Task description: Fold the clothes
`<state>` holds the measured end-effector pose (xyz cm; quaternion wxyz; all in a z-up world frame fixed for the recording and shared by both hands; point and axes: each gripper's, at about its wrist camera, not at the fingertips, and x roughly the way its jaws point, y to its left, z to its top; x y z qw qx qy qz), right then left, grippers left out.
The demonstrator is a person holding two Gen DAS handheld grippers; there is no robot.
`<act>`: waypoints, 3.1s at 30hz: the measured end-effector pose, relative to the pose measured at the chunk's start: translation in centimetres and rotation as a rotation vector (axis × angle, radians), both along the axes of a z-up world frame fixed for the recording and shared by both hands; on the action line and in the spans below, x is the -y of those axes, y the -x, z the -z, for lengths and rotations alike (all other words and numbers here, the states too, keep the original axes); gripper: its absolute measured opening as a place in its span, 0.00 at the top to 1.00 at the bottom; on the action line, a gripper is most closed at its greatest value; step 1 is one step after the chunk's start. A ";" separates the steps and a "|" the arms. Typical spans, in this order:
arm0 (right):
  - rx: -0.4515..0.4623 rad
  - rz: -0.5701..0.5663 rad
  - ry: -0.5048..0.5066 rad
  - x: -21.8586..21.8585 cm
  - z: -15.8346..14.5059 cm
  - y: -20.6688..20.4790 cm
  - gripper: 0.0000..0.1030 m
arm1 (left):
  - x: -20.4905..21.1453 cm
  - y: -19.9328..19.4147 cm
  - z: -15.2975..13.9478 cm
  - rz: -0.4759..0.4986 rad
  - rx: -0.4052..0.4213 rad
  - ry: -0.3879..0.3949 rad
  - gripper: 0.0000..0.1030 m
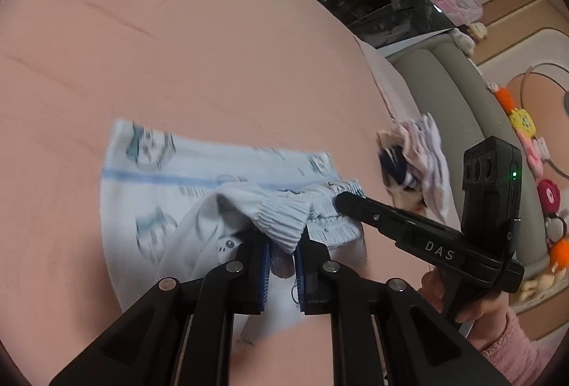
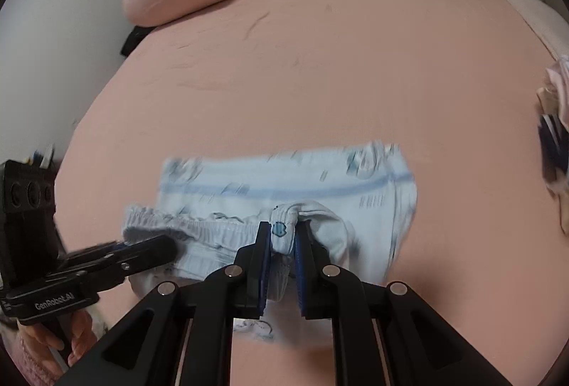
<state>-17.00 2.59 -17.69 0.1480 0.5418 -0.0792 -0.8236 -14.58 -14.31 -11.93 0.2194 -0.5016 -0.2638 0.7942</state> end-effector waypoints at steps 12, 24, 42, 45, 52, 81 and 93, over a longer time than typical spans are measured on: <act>0.055 0.055 0.253 -1.1 4.0 7.0 0.37 | 3.7 1.6 -1.4 -0.037 -0.061 0.088 0.33; -0.035 -0.239 -0.253 5.8 6.0 6.2 0.62 | -1.5 3.6 0.9 0.169 -0.112 0.444 0.95; -0.052 -0.052 -0.137 -1.0 5.6 3.2 0.64 | 6.7 -1.7 -0.9 0.069 -0.105 0.568 0.91; -0.135 -0.102 -0.124 -0.8 2.9 0.9 0.62 | 5.9 -5.1 -1.2 0.141 -0.101 0.432 0.82; -0.110 -0.128 -0.233 1.2 4.5 -3.4 0.62 | 3.5 -9.4 0.7 0.141 -0.084 0.413 0.55; -0.174 -0.131 -0.164 -0.8 4.6 -3.2 0.50 | 3.0 -6.0 -2.1 0.206 -0.206 0.448 0.92; -0.097 -0.211 -0.338 -2.8 8.5 -3.3 0.48 | 2.7 -5.5 2.4 0.261 -0.092 0.629 0.60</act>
